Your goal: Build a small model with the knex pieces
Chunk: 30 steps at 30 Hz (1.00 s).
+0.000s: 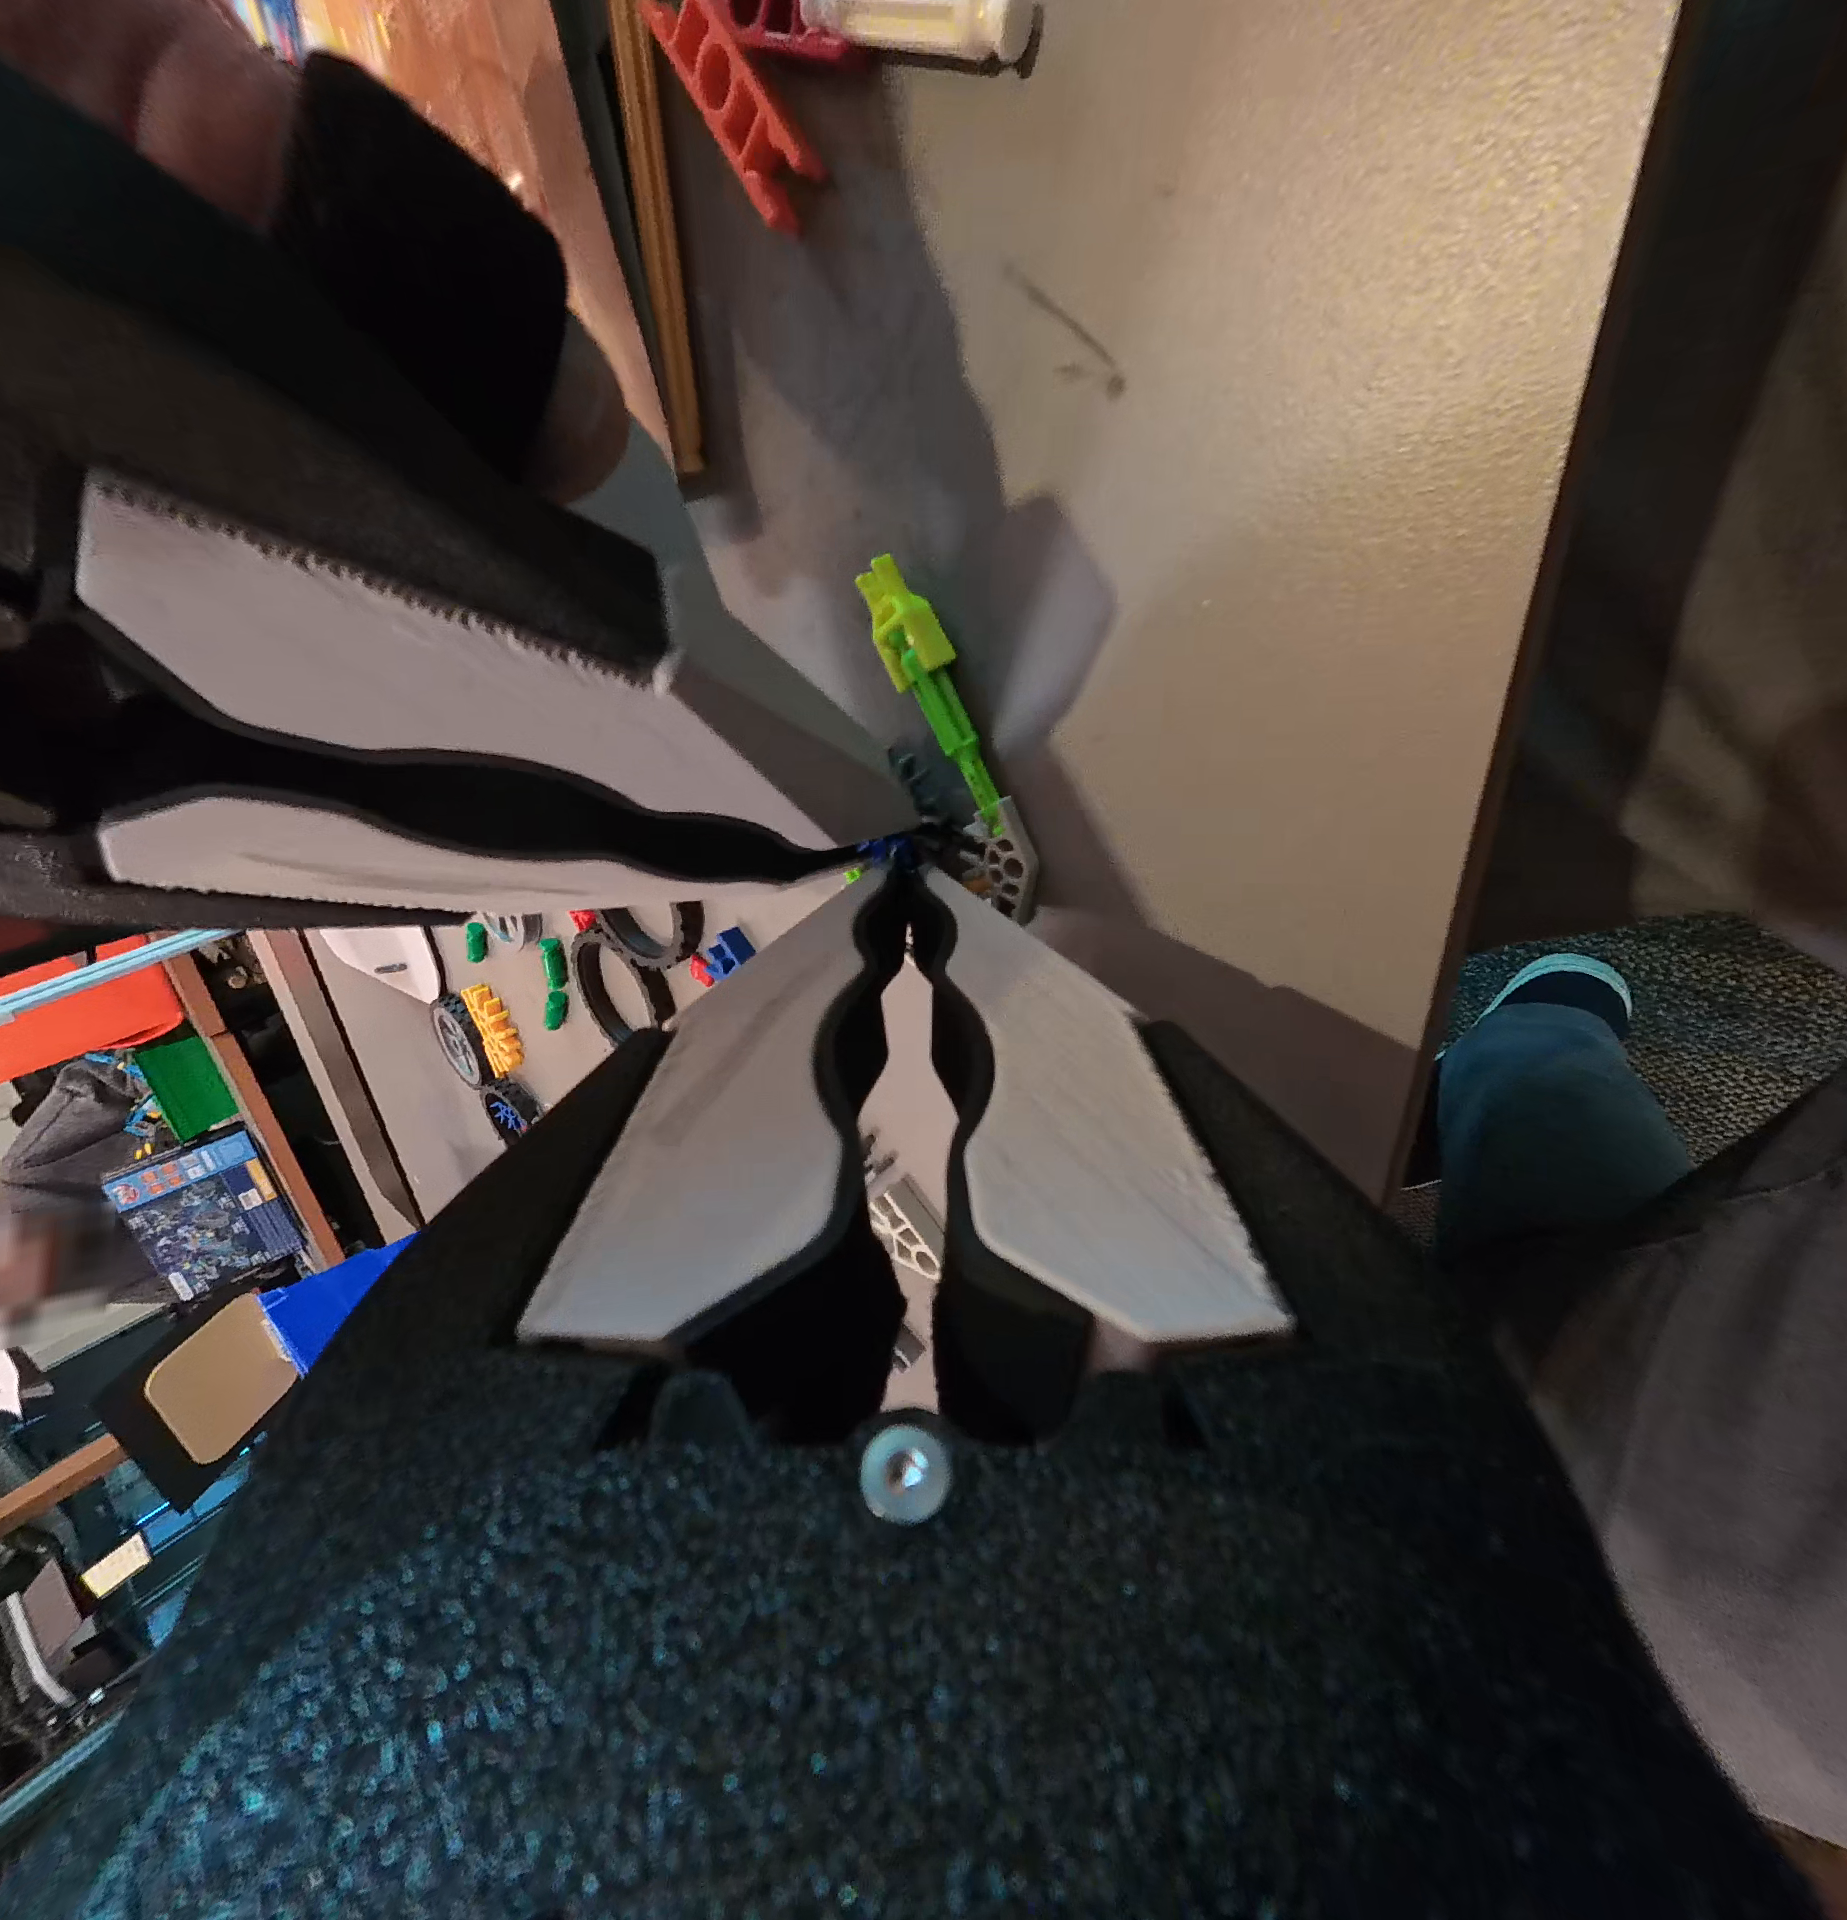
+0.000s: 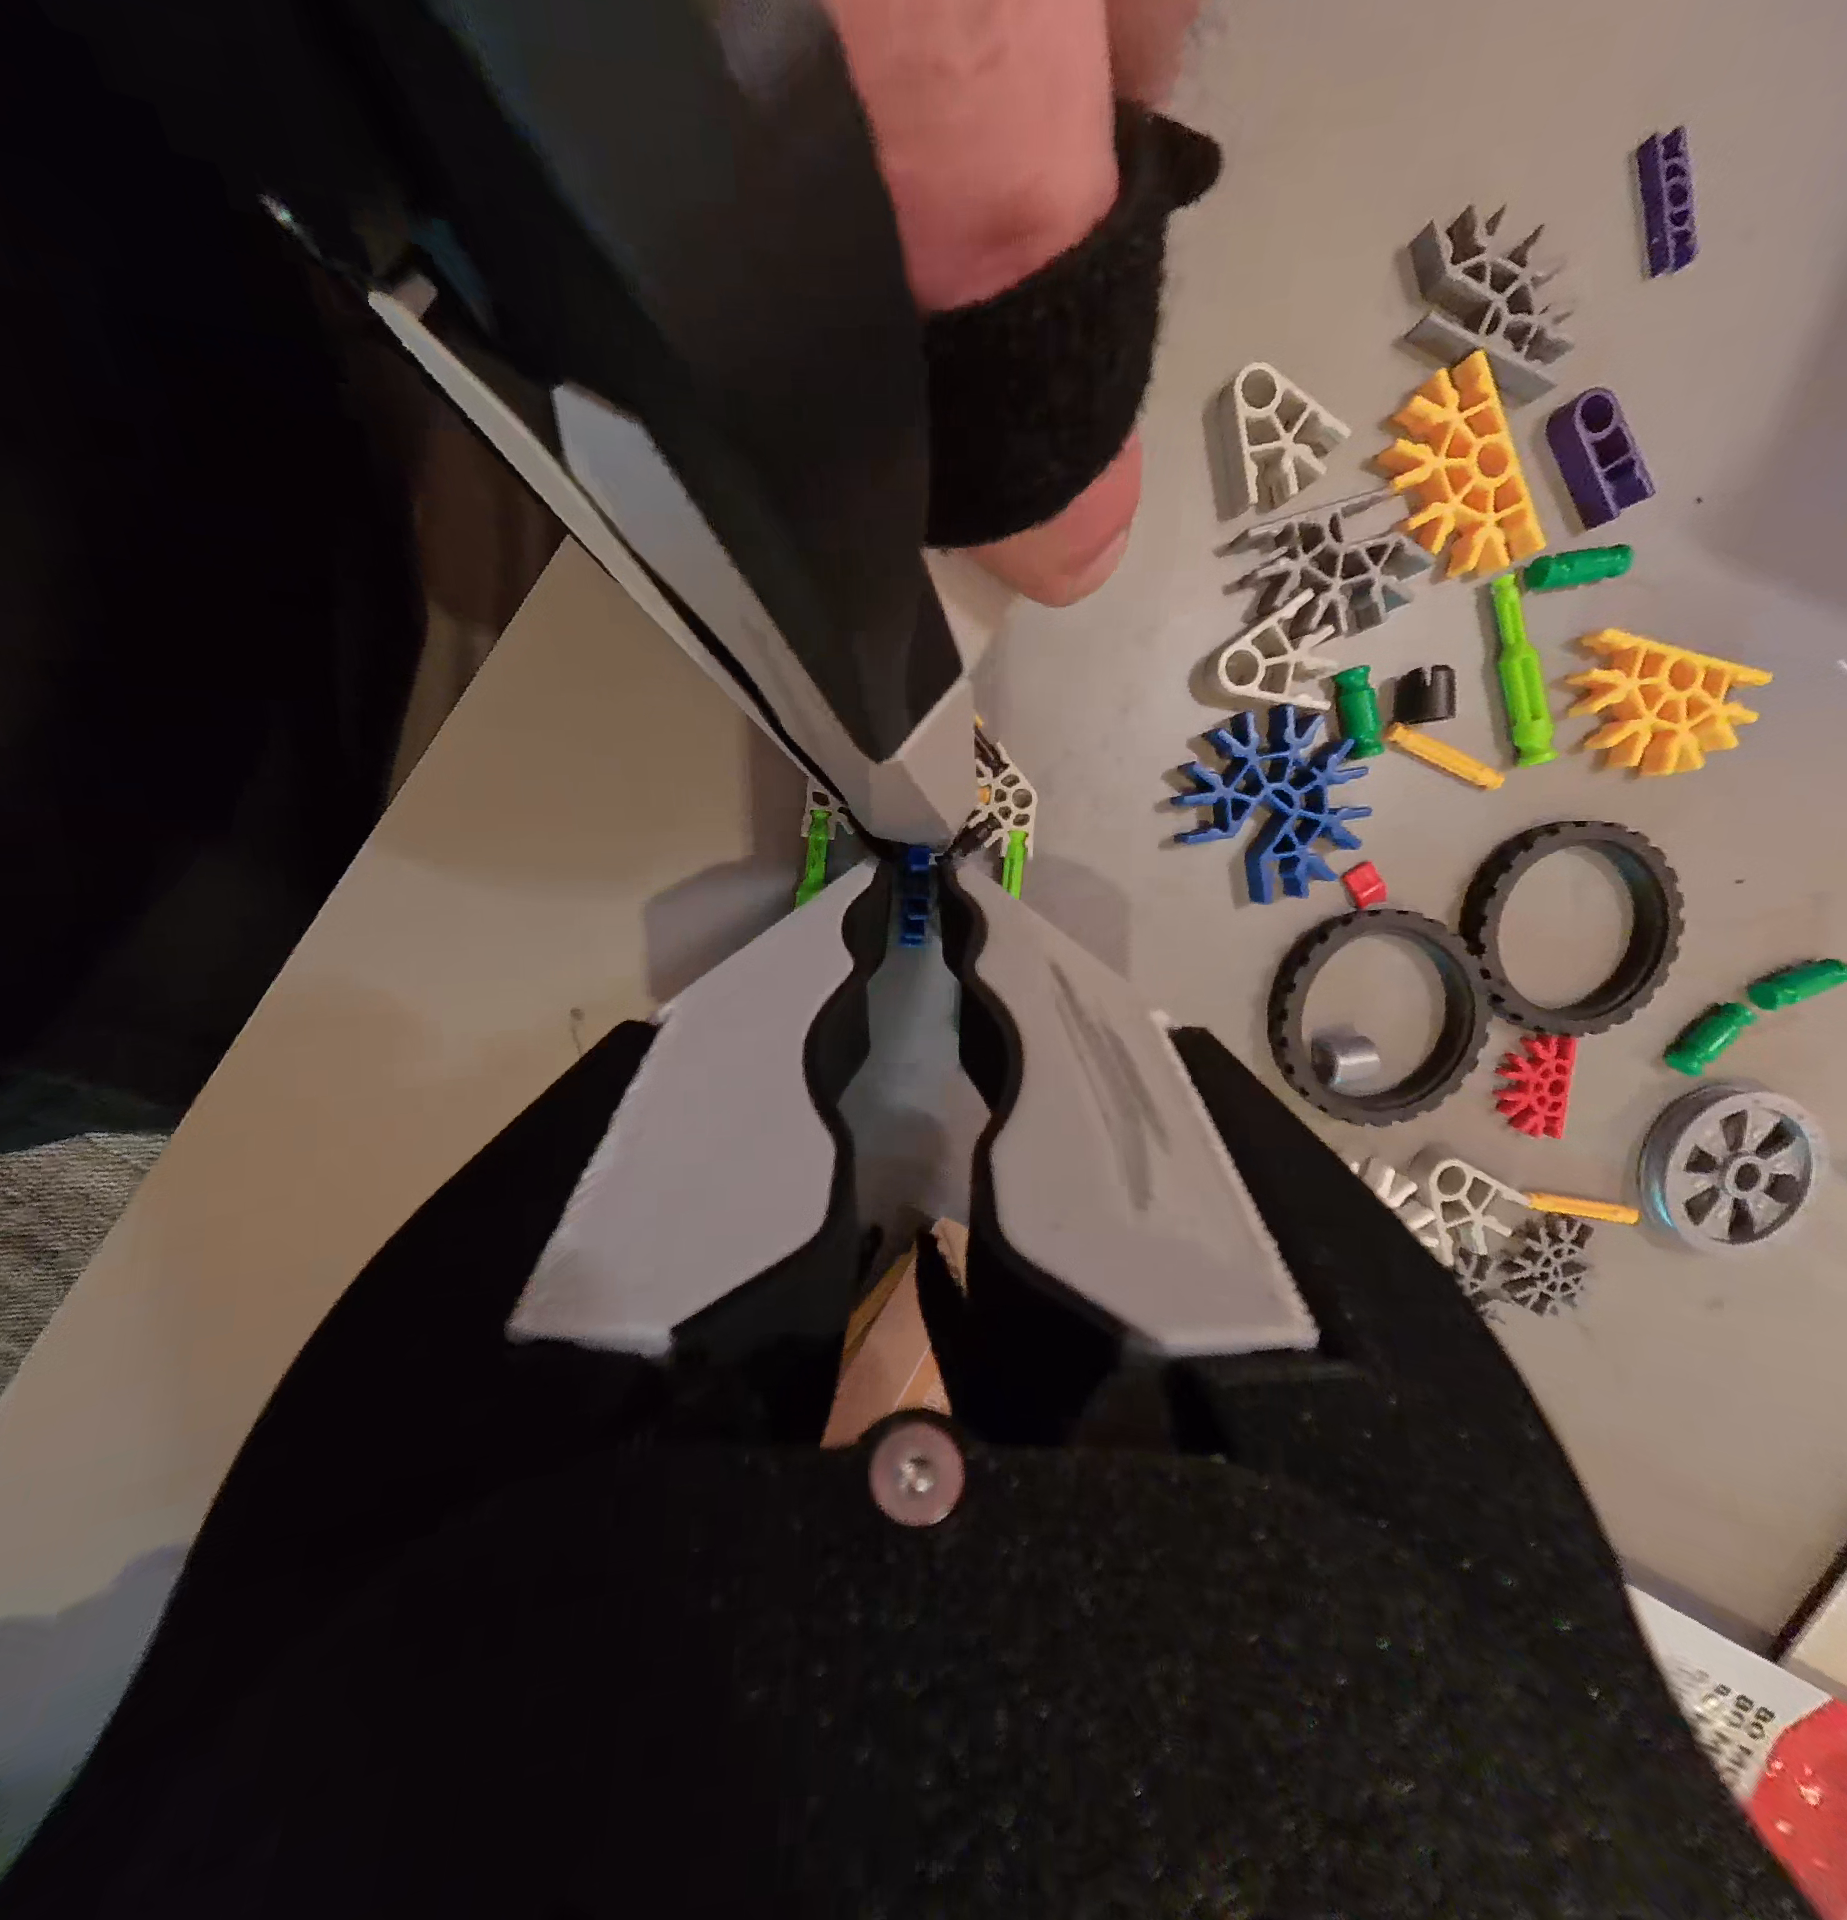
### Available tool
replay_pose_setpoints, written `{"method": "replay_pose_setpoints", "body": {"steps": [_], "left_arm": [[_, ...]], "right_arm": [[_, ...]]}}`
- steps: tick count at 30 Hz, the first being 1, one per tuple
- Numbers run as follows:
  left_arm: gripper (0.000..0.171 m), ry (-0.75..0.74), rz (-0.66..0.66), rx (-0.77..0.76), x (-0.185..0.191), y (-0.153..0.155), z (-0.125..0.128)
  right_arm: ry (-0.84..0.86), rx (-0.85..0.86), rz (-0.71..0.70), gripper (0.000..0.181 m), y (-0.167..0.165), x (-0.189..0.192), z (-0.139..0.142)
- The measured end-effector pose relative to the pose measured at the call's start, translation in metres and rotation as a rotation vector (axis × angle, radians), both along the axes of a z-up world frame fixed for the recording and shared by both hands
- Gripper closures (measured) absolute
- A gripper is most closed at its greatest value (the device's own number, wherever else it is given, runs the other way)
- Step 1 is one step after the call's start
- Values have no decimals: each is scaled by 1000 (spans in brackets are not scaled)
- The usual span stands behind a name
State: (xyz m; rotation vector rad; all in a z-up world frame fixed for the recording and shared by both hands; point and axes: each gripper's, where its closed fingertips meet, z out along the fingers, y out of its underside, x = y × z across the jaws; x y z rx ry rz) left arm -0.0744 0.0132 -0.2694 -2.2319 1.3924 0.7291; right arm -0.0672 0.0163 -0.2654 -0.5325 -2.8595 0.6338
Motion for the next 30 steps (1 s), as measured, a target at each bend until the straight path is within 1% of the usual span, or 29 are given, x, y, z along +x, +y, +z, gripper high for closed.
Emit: {"method": "replay_pose_setpoints", "body": {"steps": [5,10,12,14,16,17,20,23,26,30], "left_arm": [[171,5,-8,-3,0,0,0],[171,16,-3,-2,1,1,0],[171,-5,-1,-3,1,1,0],[171,15,-3,-3,1,1,0],[171,47,-10,-6,1,2,0],[171,37,-6,-11,1,2,0],[171,37,-9,-3,1,2,0],[171,49,-9,-8,1,2,0],[171,2,-5,-4,1,2,0],[171,-36,9,16,2,1,-1]], "right_arm": [[-18,-3,-1,172,1,2,-1],[11,-32,-12,171,2,3,-2],[25,-37,-27,172,1,3,-2],[30,-67,-54,171,1,3,-2],[58,-21,-58,172,1,3,-2],[65,-2,-57,172,0,3,-2],[61,-53,-83,172,0,4,-2],[65,-51,-106,173,-1,4,-2],[44,-28,-115,173,-1,4,-2],[-40,-32,-126,173,-1,4,-2]]}}
